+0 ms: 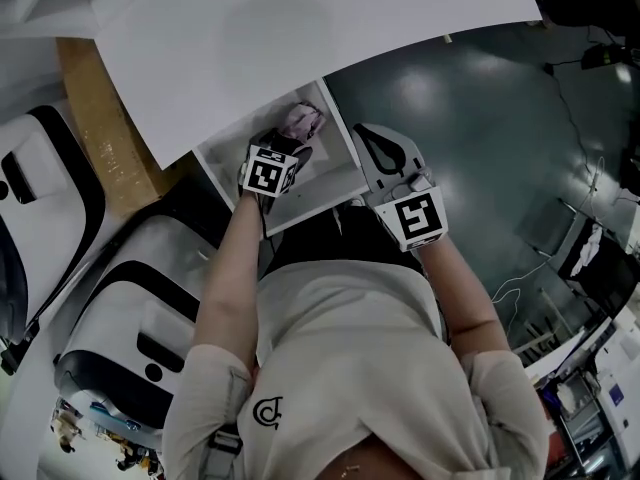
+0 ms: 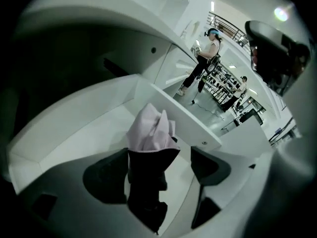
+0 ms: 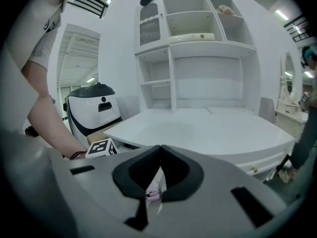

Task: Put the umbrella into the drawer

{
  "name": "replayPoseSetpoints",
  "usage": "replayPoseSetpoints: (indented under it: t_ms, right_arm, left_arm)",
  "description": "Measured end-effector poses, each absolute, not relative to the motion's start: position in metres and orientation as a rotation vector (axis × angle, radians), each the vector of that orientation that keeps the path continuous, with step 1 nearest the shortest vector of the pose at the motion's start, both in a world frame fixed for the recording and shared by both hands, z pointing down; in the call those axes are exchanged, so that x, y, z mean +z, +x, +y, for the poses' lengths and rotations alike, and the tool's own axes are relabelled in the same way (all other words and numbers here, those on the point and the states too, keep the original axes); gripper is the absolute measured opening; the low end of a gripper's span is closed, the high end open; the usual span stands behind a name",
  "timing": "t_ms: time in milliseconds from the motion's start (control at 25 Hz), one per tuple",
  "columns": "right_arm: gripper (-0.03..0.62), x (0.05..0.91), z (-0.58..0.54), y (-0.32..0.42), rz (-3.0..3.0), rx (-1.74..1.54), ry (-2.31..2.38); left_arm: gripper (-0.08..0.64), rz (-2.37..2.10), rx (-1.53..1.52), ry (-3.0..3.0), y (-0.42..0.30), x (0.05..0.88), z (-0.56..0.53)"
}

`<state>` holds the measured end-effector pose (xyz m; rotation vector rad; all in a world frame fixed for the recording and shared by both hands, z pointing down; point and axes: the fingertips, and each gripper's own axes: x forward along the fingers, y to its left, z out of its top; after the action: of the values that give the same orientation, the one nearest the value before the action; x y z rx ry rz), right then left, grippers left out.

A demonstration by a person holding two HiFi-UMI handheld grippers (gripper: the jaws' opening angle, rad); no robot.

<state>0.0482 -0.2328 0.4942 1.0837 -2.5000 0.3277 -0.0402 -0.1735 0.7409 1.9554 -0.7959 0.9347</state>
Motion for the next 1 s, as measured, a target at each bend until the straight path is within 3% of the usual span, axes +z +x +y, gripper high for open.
replayPoseSetpoints:
  t_ms: [120, 320, 440, 1000]
  right_arm:
    - [0.008, 0.482, -0.232, 0.048, -2.521, 0.311, 1.092]
    - [0.008, 0.460, -0.225, 0.051, -2.576, 0.287, 1.083]
    - [0.008, 0.448, -0.225, 0.054, -2.612, 0.295, 1.044]
    - [0.008, 0.370, -0.239, 0.051, -2.752, 0.184, 0.902]
  left_arm:
    - [0.379, -0.852, 0.910, 1.981, -0.044, 0.712, -0.178]
    - [0.103, -1.050, 0.858, 2.009, -0.057, 0.661, -0.186]
    - [0.022, -1.132, 0.780, 2.001, -0.062, 0.630, -0.189]
    - [0.011, -1.456, 0.452, 2.222, -0.065, 0.453, -0.204]
